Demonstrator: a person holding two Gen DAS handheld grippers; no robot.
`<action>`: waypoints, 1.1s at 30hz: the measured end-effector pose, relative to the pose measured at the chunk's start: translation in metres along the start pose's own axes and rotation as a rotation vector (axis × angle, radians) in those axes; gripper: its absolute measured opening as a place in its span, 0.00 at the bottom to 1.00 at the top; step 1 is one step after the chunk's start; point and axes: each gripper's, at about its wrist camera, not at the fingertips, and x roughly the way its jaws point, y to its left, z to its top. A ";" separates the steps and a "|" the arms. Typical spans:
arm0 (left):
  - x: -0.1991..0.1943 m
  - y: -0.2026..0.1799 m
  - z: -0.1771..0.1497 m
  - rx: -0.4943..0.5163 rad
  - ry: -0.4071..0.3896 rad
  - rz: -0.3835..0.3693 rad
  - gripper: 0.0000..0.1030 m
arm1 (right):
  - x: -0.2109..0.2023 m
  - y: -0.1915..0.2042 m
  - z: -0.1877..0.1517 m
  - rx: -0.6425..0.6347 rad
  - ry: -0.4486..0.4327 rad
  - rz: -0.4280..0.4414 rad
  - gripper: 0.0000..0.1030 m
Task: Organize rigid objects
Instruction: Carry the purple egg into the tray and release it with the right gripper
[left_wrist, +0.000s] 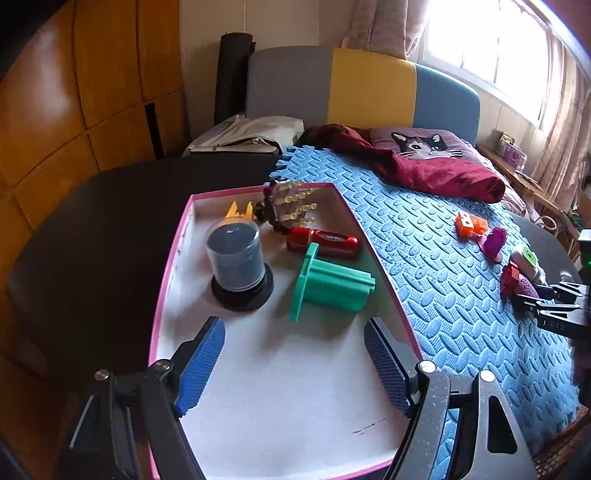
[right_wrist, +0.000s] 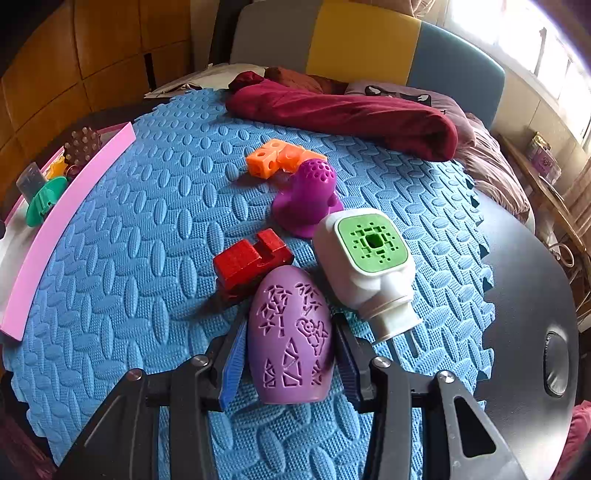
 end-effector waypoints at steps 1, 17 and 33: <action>-0.001 0.002 -0.001 -0.003 -0.001 0.001 0.76 | 0.000 0.000 0.000 -0.001 0.000 -0.001 0.43; -0.006 0.028 -0.013 -0.061 0.006 0.063 0.76 | 0.000 0.000 0.000 0.006 0.004 -0.005 0.42; -0.007 0.073 -0.019 -0.154 0.003 0.097 0.76 | -0.036 0.006 -0.006 0.161 -0.020 0.035 0.43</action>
